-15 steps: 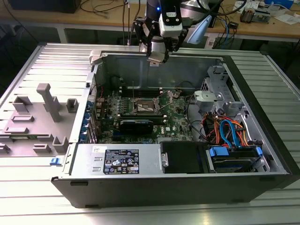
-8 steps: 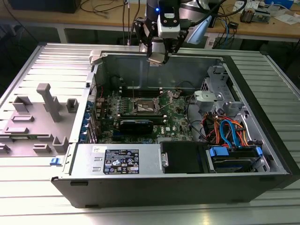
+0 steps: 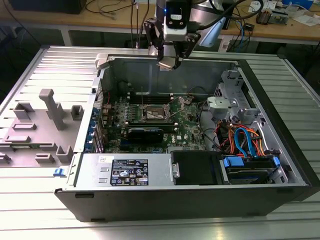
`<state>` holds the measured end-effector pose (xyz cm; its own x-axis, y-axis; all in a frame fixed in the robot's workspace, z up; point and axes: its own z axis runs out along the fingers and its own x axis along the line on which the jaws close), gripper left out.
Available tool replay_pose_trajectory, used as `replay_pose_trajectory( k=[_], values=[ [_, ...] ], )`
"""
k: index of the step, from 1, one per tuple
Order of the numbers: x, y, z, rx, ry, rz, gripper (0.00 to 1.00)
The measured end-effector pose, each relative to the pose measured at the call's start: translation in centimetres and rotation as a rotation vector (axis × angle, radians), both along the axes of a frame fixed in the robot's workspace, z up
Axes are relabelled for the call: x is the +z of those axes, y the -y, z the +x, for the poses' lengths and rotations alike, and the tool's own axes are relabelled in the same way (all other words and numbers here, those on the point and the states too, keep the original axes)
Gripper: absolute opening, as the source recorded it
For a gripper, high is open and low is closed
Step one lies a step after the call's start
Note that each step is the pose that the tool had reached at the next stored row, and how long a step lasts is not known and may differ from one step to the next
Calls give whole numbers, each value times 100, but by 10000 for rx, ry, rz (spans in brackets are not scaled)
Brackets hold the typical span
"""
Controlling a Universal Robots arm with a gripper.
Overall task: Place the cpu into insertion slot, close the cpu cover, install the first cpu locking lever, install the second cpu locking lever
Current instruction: 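Place the cpu into insertion slot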
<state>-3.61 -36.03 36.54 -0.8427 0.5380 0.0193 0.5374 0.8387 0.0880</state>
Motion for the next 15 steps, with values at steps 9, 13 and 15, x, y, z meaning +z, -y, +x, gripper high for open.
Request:
replay_pose_trajectory(
  k=[9,13,15],
  values=[
    [-1,0,0,-976,-3,0,54],
    [-5,0,0,-1553,-2,0,54],
    [-6,0,0,-1840,-3,0,54]
  ],
)
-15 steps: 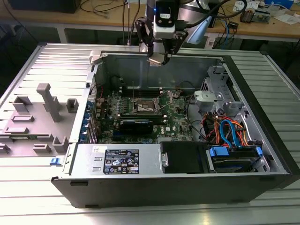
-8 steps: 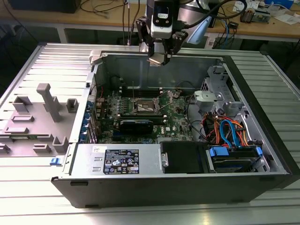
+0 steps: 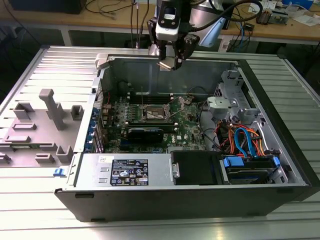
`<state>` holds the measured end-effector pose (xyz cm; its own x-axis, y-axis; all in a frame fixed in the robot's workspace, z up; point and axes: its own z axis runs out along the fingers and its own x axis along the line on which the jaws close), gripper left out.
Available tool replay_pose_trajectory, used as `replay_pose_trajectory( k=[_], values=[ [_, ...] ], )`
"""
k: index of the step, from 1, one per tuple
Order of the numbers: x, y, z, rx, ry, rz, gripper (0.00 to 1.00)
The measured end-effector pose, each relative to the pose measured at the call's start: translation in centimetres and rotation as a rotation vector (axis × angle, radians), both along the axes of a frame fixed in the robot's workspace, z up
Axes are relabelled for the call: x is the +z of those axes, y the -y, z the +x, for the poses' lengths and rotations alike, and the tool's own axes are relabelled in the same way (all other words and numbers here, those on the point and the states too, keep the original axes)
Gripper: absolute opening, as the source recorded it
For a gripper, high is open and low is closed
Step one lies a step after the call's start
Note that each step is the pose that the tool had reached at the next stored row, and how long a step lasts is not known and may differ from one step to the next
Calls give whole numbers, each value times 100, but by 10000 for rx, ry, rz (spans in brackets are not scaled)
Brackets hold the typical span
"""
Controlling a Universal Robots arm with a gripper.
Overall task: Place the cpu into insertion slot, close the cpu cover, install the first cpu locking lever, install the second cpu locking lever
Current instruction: 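Place the cpu into insertion slot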
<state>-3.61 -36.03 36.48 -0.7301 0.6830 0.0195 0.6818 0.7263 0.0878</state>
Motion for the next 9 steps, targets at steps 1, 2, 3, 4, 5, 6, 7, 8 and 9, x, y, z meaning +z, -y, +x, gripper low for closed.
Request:
replay_pose_trajectory(
  k=[1,2,3,4,5,6,7,8,9],
  values=[
    [-1,0,0,-141,0,0,54],
    [-1,0,0,-214,0,0,54],
    [-2,0,0,-297,0,0,54],
    [-2,0,0,-358,0,0,54],
    [-2,0,0,-450,0,0,54],
    [-3,0,0,-555,0,0,54],
    [-3,0,0,-635,-1,0,54],
    [-4,0,0,-729,-1,0,54],
    [-5,0,0,-803,0,0,54]
  ],
)
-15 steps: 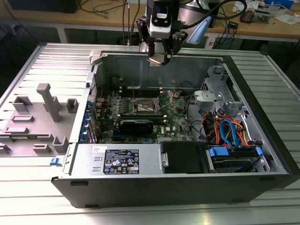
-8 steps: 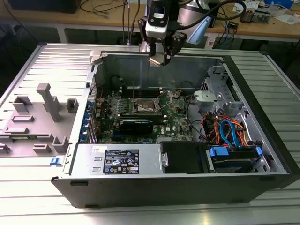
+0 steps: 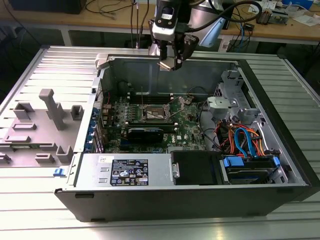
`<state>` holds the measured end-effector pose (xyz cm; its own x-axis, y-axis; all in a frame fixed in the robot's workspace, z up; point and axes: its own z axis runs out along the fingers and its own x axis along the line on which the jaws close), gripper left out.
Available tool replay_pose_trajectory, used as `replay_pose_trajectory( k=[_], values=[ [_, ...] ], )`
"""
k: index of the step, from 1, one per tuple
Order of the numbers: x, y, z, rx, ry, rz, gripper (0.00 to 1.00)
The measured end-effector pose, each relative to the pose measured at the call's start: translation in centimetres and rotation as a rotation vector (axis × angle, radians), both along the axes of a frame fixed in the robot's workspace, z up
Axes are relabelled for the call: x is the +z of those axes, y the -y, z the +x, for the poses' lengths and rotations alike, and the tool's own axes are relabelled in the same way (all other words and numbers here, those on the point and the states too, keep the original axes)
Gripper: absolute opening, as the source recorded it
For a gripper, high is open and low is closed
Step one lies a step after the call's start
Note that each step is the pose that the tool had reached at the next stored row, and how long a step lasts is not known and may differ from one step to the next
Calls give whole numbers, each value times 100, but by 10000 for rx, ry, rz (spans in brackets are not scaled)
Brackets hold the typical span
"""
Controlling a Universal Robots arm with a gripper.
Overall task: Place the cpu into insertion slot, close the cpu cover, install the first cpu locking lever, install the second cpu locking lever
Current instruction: 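Place the cpu into insertion slot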
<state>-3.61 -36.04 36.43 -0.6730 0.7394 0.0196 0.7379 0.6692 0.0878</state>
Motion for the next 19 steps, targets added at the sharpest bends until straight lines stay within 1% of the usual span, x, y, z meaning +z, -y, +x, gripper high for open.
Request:
replay_pose_trajectory(
  k=[4,5,8,17,18,19],
  values=[
    [-1,0,0,-344,-1,0,54],
    [-2,0,0,-502,-2,0,54],
    [-6,0,0,-811,-3,1,54],
    [-19,0,0,-1656,-14,0,54],
    [-22,0,0,-1841,-15,0,54],
    [-23,0,0,-1949,-17,-1,54]
  ],
)
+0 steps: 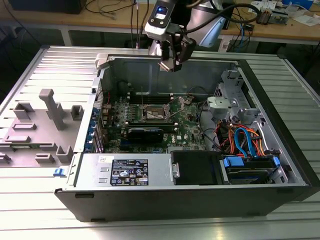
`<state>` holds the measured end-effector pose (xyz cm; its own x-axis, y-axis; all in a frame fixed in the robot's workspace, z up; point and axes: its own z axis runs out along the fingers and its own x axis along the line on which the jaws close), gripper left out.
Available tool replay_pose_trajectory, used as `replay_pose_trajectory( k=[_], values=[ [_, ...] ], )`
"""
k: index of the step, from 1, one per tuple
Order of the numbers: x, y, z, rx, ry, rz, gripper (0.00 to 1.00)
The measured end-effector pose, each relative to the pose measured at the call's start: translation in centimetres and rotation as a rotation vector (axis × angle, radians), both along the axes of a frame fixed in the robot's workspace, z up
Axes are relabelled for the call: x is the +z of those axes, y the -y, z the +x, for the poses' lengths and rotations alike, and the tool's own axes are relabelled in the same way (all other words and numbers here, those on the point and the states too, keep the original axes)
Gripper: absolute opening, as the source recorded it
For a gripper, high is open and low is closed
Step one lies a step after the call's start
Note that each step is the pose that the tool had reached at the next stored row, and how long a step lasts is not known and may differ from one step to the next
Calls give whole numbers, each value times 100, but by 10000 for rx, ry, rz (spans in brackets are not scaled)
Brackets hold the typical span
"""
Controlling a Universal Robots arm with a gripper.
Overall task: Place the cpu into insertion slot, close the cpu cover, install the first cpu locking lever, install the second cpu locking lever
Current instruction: 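Place the cpu into insertion slot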
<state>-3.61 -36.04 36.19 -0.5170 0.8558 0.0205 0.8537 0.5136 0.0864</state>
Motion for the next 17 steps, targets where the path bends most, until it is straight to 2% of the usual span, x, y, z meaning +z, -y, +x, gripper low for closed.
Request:
replay_pose_trajectory(
  k=[3,10,17],
  values=[
    [-3,0,0,-304,-4,0,54],
    [-11,0,0,-1385,-11,0,54],
    [-17,0,0,-1971,-12,1,54]
  ],
)
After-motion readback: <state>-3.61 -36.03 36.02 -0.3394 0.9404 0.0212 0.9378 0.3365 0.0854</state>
